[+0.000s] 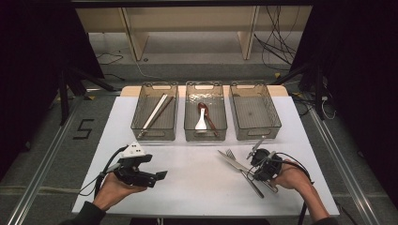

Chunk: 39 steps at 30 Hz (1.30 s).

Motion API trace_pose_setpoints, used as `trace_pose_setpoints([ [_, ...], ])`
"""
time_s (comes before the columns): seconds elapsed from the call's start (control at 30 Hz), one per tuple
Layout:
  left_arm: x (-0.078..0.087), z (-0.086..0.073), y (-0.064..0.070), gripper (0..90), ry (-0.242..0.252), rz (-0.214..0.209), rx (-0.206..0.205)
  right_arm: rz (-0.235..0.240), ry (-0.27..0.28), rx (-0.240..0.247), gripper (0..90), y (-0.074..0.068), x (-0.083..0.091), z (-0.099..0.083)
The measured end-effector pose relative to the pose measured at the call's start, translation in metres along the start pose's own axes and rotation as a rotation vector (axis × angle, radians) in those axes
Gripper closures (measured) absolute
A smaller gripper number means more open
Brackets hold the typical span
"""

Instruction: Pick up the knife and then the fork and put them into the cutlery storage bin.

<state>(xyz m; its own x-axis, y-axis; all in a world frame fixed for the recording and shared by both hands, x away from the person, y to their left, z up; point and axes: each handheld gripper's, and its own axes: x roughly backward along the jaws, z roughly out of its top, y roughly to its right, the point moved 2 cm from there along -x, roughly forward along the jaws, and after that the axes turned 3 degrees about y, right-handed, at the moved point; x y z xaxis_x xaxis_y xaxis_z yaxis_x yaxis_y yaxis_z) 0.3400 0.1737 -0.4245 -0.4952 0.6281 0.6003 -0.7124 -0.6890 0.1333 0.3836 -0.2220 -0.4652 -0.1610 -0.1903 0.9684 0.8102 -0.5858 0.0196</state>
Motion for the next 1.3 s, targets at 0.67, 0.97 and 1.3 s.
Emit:
trace_pose_setpoints([
  [0.67,0.006,0.000,-0.005,16.1,0.032,0.017,0.014,-0.044,0.204,-0.117,80.3,0.027,0.053,0.010],
  [0.97,0.010,-0.001,-0.007,16.1,0.035,0.029,0.017,-0.086,0.254,-0.180,80.3,0.051,0.071,0.025],
  [1.3,0.016,-0.002,-0.009,16.1,0.048,0.040,0.022,-0.119,0.276,-0.226,80.3,0.071,0.082,0.043],
])
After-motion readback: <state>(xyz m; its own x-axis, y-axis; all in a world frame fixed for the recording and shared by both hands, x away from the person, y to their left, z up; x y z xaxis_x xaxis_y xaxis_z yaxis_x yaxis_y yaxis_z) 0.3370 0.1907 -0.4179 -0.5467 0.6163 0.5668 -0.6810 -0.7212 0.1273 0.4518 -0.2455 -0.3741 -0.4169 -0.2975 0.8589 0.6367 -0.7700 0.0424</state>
